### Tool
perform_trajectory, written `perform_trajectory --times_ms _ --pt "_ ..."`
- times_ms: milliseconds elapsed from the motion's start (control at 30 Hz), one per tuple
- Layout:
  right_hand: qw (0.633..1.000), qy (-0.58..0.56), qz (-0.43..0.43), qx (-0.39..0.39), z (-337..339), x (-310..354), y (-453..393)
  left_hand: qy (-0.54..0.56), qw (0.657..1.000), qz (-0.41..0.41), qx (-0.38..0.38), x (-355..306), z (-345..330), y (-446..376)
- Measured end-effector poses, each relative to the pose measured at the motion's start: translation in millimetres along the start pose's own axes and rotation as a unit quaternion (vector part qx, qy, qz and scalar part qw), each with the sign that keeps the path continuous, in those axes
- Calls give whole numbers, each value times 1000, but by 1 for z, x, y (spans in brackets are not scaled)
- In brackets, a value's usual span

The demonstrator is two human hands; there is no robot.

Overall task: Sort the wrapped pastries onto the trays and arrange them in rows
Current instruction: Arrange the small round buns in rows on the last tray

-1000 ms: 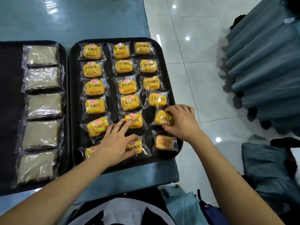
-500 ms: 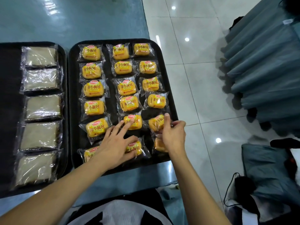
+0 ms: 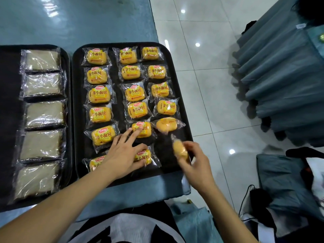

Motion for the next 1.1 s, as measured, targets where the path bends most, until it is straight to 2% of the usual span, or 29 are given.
perform_trajectory --times_ms 33,67,100,133,233,400,467,567,633,700,767,900,1100 --pt "976 -199 -86 -24 1 0 2 1 1000 1 -2 0 0 0" --pt "924 -346 -153 -54 -1 -2 3 3 1000 0 -5 0 -1 0" --pt "873 -439 -198 -74 -3 -4 4 5 1000 -2 -9 0 -2 1" --pt "838 -489 -225 -89 -6 -6 6 9 1000 -4 -15 0 -2 1" --pt "785 -547 -273 -102 -17 -3 11 14 1000 -9 -26 -1 -1 1" --pt "777 -544 -297 -109 -21 0 11 14 1000 1 -18 -4 2 2" --pt "771 -550 -299 -116 -24 2 10 29 998 -9 -57 -8 9 4" --pt "793 -507 -307 -141 -21 -5 8 41 989 -37 -137 -21 25 -1" --pt "849 -416 -289 -151 -9 -11 7 16 987 -48 -150 -33 32 -12" --pt "921 -296 -228 -113 7 -15 6 -11 987 -50 -151 -44 34 -29" --pt "963 -211 -159 -60 20 -18 3 -29 989 -42 -139 -52 35 -49" --pt "983 -145 -117 -1 31 -19 -10 -71 990 -32 -113 -63 34 -78" --pt "993 -74 -31 90 23 -2 -48 -34 989 -38 -137 -67 33 -96"
Point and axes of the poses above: each hand's wrist, its own y-axis away from the middle knuckle, its own z-axis out of the back of the hand, x = y × z, the point moved 2 cm from there along -y, towards the middle knuckle, and after that the axes turned 3 degrees about z, right-handed, at the moved point
